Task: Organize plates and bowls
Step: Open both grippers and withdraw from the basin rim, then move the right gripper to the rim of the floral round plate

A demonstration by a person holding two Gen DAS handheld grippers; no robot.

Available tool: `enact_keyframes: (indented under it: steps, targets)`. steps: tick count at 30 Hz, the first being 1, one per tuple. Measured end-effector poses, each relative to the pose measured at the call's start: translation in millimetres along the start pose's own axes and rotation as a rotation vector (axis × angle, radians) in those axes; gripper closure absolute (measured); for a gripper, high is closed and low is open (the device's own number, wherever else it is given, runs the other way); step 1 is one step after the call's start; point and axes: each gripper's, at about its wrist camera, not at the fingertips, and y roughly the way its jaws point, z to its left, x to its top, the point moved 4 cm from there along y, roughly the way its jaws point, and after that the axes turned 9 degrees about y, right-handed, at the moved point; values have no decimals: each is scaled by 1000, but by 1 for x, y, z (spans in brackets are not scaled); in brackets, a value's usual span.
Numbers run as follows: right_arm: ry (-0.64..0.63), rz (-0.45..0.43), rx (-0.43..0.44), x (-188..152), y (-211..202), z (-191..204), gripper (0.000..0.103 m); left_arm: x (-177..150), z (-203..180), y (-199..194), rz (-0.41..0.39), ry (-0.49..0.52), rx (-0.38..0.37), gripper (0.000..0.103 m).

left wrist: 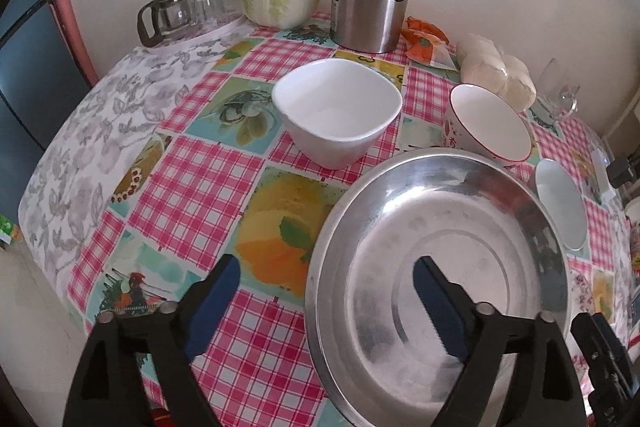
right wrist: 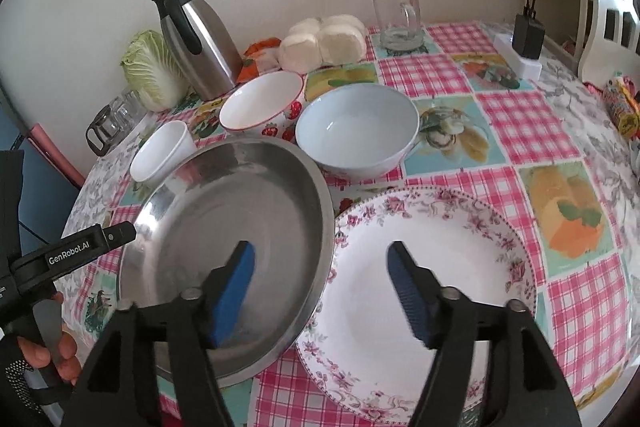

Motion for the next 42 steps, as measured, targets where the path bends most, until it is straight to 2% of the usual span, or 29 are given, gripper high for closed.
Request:
enact_keyframes:
  steps: [3,7,8,9,11,21,25,30,35,42]
  targets:
    - [-9,-13,2,0,-1,0,19,1,-2,-1,-15,15,0,0]
    - [-20,-14,12,0,0,1,18,1,-8,-2,-31,47,-2,0]
    - [-23,-13,15,0,1,1,15,1,-9,-2,-34,54,2,0]
    - [-27,-13,14,-1,1,2,7,2,-10,-3,-38,61,7,0]
    - [-34,-26,8,0,0,2,3,2,-12,-4,-51,74,19,0]
    - [-28,-65,8,4,-6,-3,2,9,-15,-21,-139,66,-11,0]
    - [-6,-79,7,9,-13,-13,2,13,-27,-34,-197,71,-73,0]
    - [20,-101,-11,16,-25,-31,2,15,-51,-54,-263,125,-88,0]
    - [44,-135,-47,22,-40,-55,2,12,-71,-68,-280,127,-182,0]
    - [47,-160,-114,23,-57,-88,2,2,-104,-83,-289,162,-232,0]
